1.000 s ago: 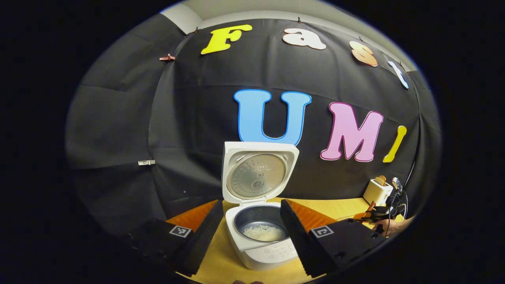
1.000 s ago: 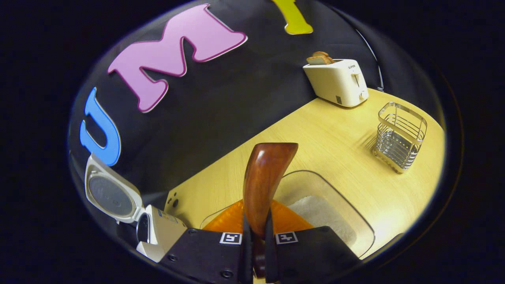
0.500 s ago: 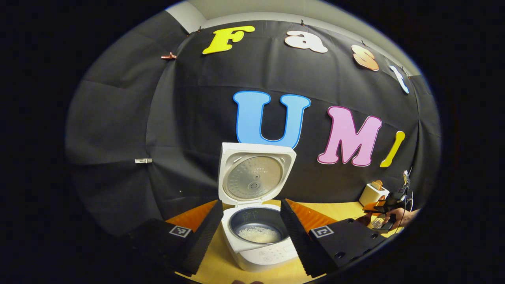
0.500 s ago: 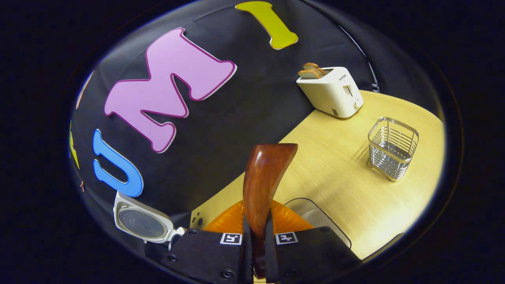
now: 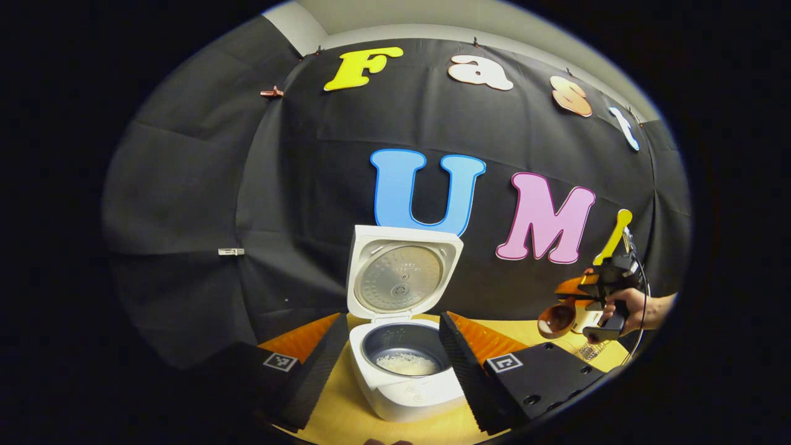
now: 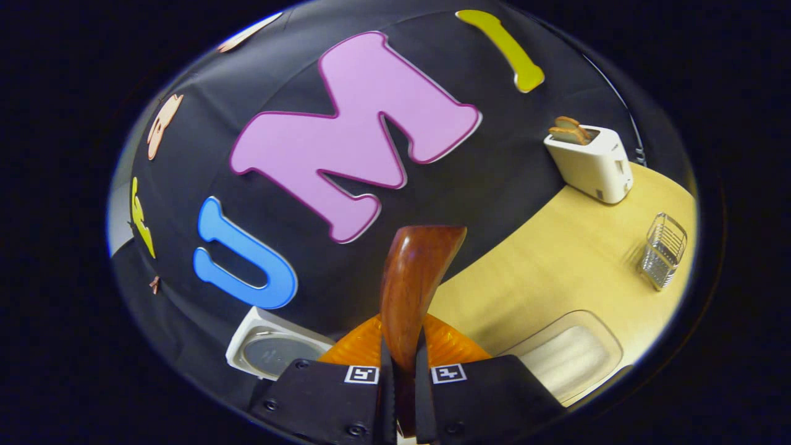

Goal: Close the left gripper, press the button to open the rice cooker; take a wooden spoon from the chopstick holder with the right hand, scoop a spoonful of rice and pour it into the rice cooker, then put the wooden spoon back into the chopstick holder.

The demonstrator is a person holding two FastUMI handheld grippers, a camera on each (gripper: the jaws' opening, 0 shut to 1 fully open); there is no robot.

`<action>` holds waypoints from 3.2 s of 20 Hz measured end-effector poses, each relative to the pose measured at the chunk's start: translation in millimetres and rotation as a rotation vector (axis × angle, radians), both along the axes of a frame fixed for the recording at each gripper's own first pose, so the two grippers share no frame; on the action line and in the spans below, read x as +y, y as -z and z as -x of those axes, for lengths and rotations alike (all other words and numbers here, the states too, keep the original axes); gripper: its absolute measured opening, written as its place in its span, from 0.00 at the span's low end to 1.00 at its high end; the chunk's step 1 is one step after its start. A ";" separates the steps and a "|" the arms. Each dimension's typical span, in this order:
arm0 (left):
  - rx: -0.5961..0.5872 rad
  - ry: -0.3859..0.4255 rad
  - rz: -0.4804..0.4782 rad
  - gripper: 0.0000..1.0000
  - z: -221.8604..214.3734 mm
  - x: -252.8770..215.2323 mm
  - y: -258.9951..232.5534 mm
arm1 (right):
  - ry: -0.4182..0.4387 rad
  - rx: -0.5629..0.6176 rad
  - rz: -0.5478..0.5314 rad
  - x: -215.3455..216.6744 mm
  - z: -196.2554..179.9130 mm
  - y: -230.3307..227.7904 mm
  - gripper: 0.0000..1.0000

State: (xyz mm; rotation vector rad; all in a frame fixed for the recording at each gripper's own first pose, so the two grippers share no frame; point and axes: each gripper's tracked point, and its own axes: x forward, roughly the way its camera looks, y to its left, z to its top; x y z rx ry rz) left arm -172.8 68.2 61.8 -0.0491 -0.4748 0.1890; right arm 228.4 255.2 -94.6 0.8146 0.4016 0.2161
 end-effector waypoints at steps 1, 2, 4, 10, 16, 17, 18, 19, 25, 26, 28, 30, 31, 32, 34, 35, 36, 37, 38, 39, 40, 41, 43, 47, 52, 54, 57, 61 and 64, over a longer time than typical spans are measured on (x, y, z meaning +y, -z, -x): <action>-0.004 -0.006 -0.004 0.95 4.0 0.3 -0.3 | -0.024 -0.009 -0.001 15.6 -1.3 -7.7 0.16; -0.009 -0.013 -0.011 0.91 8.5 -0.4 1.8 | -0.046 -0.021 -0.003 32.8 -3.3 -16.8 0.16; -0.013 -0.028 -0.026 0.95 14.6 -0.8 3.5 | -0.087 -0.041 -0.004 62.5 -3.2 -29.9 0.16; -0.018 -0.056 -0.015 0.95 28.3 4.7 16.0 | -0.202 -0.068 0.054 154.2 3.8 -26.2 0.16; -0.004 -0.089 -0.005 0.95 34.5 15.6 27.0 | -0.214 -0.105 0.180 197.9 -5.5 -2.1 0.16; -0.001 -0.091 -0.001 0.95 35.0 17.1 27.8 | -0.212 -0.124 0.207 201.7 -7.2 -1.0 0.16; 0.000 -0.093 0.001 0.95 35.1 17.9 28.1 | -0.217 -0.146 0.236 206.2 -9.2 -0.7 0.16; 0.003 -0.096 0.001 0.95 34.0 19.0 28.5 | -0.225 -0.171 0.267 210.6 -10.1 -0.7 0.16; 0.023 -0.097 0.000 0.95 28.1 22.3 31.5 | -0.302 -0.305 0.401 242.4 -1.7 -5.1 0.16; 0.026 -0.097 0.000 0.92 26.4 23.1 32.0 | -0.326 -0.338 0.438 248.8 2.3 -6.9 0.16; 0.025 -0.096 0.003 0.95 24.9 24.8 31.4 | -0.372 -0.415 0.525 261.2 10.7 -8.8 0.16; 0.026 -0.097 0.005 0.95 24.5 25.4 30.8 | -0.416 -0.488 0.599 273.3 19.9 -12.1 0.16; 0.028 -0.099 0.005 0.95 24.0 26.3 32.3 | -0.435 -0.522 0.632 278.2 24.0 -14.7 0.16; 0.028 -0.100 0.006 0.95 25.2 26.9 33.1 | -0.456 -0.555 0.662 284.7 28.8 -15.6 0.16; 0.030 -0.105 0.010 0.95 25.1 29.0 32.6 | -0.504 -0.630 0.727 296.5 38.0 -16.8 0.16; 0.031 -0.108 0.013 0.95 24.9 30.0 31.9 | -0.526 -0.672 0.765 301.1 43.8 -18.5 0.16; 0.030 -0.110 0.017 0.95 24.4 31.2 32.4 | -0.553 -0.717 0.804 307.2 51.1 -19.1 0.16; 0.031 -0.111 0.019 0.95 24.7 31.3 33.4 | -0.576 -0.762 0.845 315.4 57.6 -21.3 0.16; 0.030 -0.112 0.019 0.95 24.8 32.3 32.6 | -0.594 -0.802 0.881 320.0 63.5 -22.0 0.16; 0.029 -0.114 0.019 0.95 25.2 32.0 32.7 | -0.608 -0.838 0.911 324.7 68.2 -22.1 0.16; 0.029 -0.115 0.020 0.95 25.7 32.5 32.1 | -0.619 -0.867 0.938 326.5 72.0 -22.2 0.16; 0.029 -0.114 0.020 0.95 25.3 32.2 32.9 | -0.631 -0.893 0.961 328.3 75.3 -22.3 0.16; 0.027 -0.114 0.018 0.95 25.0 31.0 31.9 | -0.653 -0.940 1.004 333.2 84.1 -20.6 0.16; 0.028 -0.112 0.013 0.95 26.0 27.7 31.7 | -0.662 -0.951 1.016 335.5 89.3 -19.7 0.16; 0.027 -0.120 0.013 0.95 29.6 27.6 32.6 | -0.594 -0.703 0.750 320.0 68.0 -25.9 0.16; 0.028 -0.122 0.017 0.95 31.2 26.0 33.3 | -0.574 -0.600 0.638 309.1 58.9 -25.6 0.16; 0.027 -0.117 0.004 0.95 31.6 19.2 31.1 | -0.510 -0.417 0.396 284.0 43.1 -29.8 0.16; 0.026 -0.099 -0.012 0.95 29.4 6.3 26.7 | -0.441 -0.309 0.185 254.1 31.6 -46.1 0.16; 0.027 -0.082 -0.029 0.95 27.5 -6.9 23.9 | -0.407 -0.222 -0.011 218.1 26.1 -55.5 0.16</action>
